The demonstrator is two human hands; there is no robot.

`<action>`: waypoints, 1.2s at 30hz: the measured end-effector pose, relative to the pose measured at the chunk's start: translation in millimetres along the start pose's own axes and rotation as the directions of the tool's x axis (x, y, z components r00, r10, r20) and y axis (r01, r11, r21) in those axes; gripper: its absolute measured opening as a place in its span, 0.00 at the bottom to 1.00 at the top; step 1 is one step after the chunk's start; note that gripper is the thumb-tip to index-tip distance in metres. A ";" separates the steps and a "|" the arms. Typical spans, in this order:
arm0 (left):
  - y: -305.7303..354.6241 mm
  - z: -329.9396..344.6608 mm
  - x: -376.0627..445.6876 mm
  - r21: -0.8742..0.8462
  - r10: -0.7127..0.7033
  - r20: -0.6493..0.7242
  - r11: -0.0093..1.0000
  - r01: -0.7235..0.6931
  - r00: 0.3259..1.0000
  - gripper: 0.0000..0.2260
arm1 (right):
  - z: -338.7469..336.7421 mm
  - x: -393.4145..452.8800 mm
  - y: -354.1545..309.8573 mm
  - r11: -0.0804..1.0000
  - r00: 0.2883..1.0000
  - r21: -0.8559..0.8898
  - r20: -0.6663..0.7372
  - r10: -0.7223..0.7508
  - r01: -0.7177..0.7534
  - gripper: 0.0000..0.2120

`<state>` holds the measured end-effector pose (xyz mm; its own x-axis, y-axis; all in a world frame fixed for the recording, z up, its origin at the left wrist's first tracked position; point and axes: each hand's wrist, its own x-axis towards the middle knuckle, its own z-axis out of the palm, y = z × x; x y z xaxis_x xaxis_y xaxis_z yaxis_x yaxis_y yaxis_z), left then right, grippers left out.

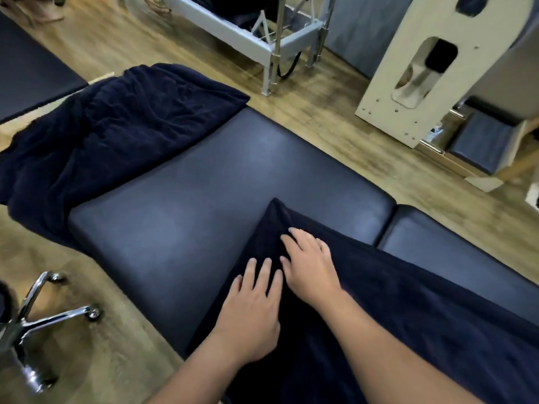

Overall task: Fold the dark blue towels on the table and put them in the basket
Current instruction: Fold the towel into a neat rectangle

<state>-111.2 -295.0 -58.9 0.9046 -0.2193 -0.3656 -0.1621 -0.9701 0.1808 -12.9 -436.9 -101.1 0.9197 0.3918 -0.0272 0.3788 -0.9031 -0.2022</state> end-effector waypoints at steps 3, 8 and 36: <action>19.3 -7.6 25.9 0.118 -0.130 0.205 0.987 0.107 0.970 0.42 | -7.1 -42.9 31.9 0.989 0.987 0.022 0.059 0.148 -0.150 0.24; 75.9 -26.7 64.6 0.275 -0.279 0.255 0.939 0.207 0.926 0.35 | -33.7 -123.7 113.7 0.902 0.894 0.020 0.141 0.425 -0.432 0.24; 289.1 -11.6 195.8 0.317 0.301 -0.099 0.913 -0.257 0.948 0.14 | -113.6 -236.6 402.2 0.662 0.656 -0.097 0.091 0.750 -0.743 0.10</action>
<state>23.6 -617.1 -67.6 0.8481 -0.4898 -0.2018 -0.5053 -0.8624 -0.0304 -66.3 -912.8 -64.8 0.8774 -0.4041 -0.2584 -0.4228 -0.9060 -0.0185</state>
